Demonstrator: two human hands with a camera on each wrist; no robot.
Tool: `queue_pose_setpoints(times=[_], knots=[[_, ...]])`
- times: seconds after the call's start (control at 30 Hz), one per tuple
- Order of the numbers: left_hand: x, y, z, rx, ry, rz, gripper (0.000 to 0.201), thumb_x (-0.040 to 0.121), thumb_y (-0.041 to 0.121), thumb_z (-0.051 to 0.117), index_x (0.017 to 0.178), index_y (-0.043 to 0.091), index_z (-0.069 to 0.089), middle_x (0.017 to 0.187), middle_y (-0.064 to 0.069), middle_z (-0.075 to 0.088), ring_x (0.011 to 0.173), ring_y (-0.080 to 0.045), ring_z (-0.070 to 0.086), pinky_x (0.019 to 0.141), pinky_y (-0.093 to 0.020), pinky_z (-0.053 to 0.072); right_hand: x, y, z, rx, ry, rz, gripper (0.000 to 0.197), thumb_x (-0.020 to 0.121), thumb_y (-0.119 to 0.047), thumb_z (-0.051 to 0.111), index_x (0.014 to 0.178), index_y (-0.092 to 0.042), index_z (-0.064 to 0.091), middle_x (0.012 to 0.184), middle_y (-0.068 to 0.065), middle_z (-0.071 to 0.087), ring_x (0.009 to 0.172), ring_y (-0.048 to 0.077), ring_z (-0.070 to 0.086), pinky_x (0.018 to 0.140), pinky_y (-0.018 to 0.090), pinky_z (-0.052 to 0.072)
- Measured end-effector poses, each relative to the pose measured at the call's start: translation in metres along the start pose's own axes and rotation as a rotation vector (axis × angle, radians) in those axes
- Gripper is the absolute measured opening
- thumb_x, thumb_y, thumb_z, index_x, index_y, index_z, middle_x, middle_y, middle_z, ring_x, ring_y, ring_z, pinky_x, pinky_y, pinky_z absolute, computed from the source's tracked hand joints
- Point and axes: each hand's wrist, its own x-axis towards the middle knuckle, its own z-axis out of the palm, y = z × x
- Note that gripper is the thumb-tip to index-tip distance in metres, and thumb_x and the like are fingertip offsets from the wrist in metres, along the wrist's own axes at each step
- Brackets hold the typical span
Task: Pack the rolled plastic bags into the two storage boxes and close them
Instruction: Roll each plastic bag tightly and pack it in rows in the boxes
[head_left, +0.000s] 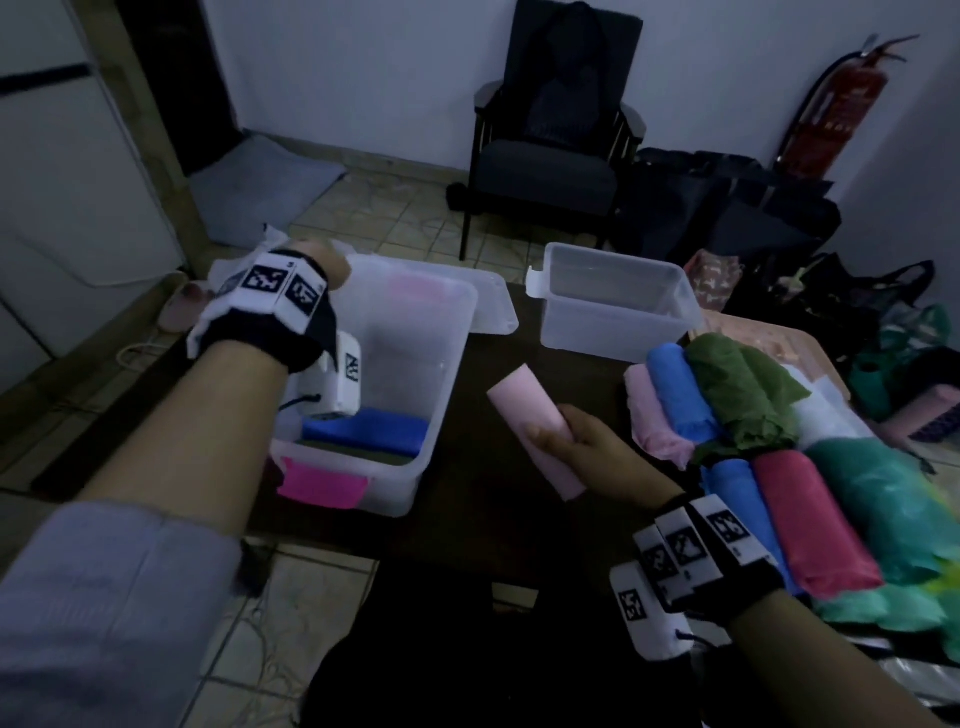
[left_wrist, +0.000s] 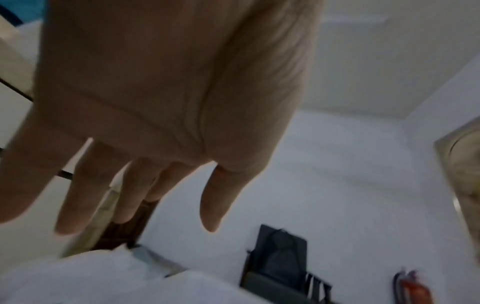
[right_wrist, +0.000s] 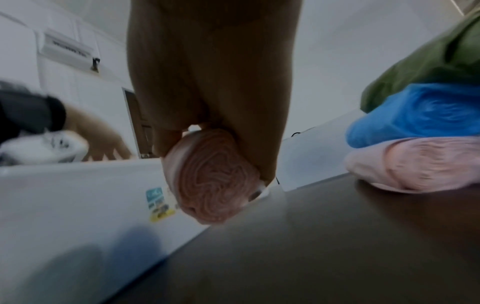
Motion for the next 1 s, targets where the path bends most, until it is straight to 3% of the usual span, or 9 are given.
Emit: queue_pose_setpoints(times=[0.07,0.13,0.23,0.37,0.53,0.63,0.7,0.87,1.0], knots=[[0.018,-0.029,0.011,0.141,-0.067,-0.032,0.060,0.080,0.033,0.065,0.130,0.004,0.052,0.138,-0.018,0.046,0.128,-0.035,0.041,0.108,-0.041,0.034,0.005,-0.011,0.001,0.010,0.025,-0.025,0.048,0.094,-0.036,0.048,0.135,-0.012,0.039,0.117,0.006,0.053,0.088,0.008,0.054,0.068,0.020,0.045],[0.023,-0.044,0.019,0.215,-0.130,-0.042,0.053,0.085,0.032,0.065,0.130,0.007,0.052,0.138,-0.015,0.047,0.129,-0.032,0.041,0.110,-0.037,0.030,0.009,-0.023,0.002,0.011,0.049,-0.054,0.047,0.094,-0.035,0.047,0.134,-0.011,0.039,0.116,0.007,0.052,0.085,0.006,0.053,0.065,0.020,0.044],[0.009,-0.041,0.020,0.091,-0.217,-0.088,0.054,0.092,0.029,0.057,0.135,0.001,0.042,0.139,-0.021,0.044,0.126,-0.034,0.043,0.108,-0.040,0.033,0.014,-0.043,0.003,0.025,0.075,-0.118,0.049,0.094,-0.035,0.048,0.134,-0.009,0.037,0.111,0.002,0.049,0.082,0.004,0.051,0.063,0.018,0.042],[-0.013,-0.040,0.017,-0.131,-0.159,-0.040,0.044,0.097,0.026,0.047,0.128,-0.006,0.047,0.132,-0.025,0.049,0.122,-0.036,0.046,0.103,-0.038,0.037,0.019,-0.079,0.008,-0.007,0.148,-0.269,0.053,0.093,-0.036,0.049,0.137,-0.009,0.033,0.116,0.001,0.045,0.088,0.005,0.050,0.062,0.015,0.041],[-0.037,-0.047,0.019,-0.576,-0.091,-0.015,0.036,0.095,0.017,0.053,0.126,0.001,0.055,0.123,-0.016,0.057,0.116,-0.033,0.052,0.100,-0.039,0.044,0.030,-0.120,0.021,-0.381,0.379,-0.529,0.061,0.090,-0.043,0.054,0.137,-0.010,0.035,0.129,0.005,0.044,0.112,0.017,0.046,0.091,0.031,0.045],[-0.054,-0.054,0.019,-0.622,-0.032,0.037,0.018,0.096,0.016,0.049,0.083,0.011,0.061,0.083,-0.006,0.053,0.091,-0.022,0.052,0.072,-0.027,0.042,0.039,-0.139,0.033,-0.741,0.422,-0.537,0.061,0.092,-0.047,0.050,0.138,-0.010,0.034,0.135,0.010,0.042,0.120,0.023,0.041,0.099,0.035,0.036],[-0.066,-0.056,0.020,-0.630,0.011,0.083,0.023,0.096,0.016,0.049,0.075,0.010,0.056,0.080,-0.010,0.052,0.081,-0.021,0.050,0.067,-0.029,0.037,0.046,-0.145,0.047,-0.888,0.399,-0.514,0.059,0.092,-0.048,0.048,0.135,-0.009,0.036,0.132,0.011,0.044,0.118,0.025,0.043,0.095,0.038,0.038],[-0.081,-0.066,0.023,-0.568,0.107,0.113,0.028,0.098,0.019,0.044,0.112,0.004,0.063,0.108,-0.016,0.063,0.102,-0.032,0.057,0.090,-0.039,0.045,0.060,-0.142,0.077,-1.040,0.278,-0.372,0.056,0.092,-0.043,0.052,0.131,-0.005,0.040,0.129,0.013,0.047,0.117,0.028,0.047,0.094,0.041,0.041],[-0.089,-0.065,0.023,-0.579,0.131,0.165,0.028,0.100,0.021,0.040,0.113,0.009,0.062,0.102,-0.010,0.060,0.091,-0.022,0.054,0.079,-0.032,0.041,0.071,-0.139,0.080,-0.885,-0.037,-0.164,0.057,0.091,-0.036,0.057,0.133,-0.003,0.038,0.134,0.015,0.048,0.120,0.029,0.048,0.098,0.035,0.038]])
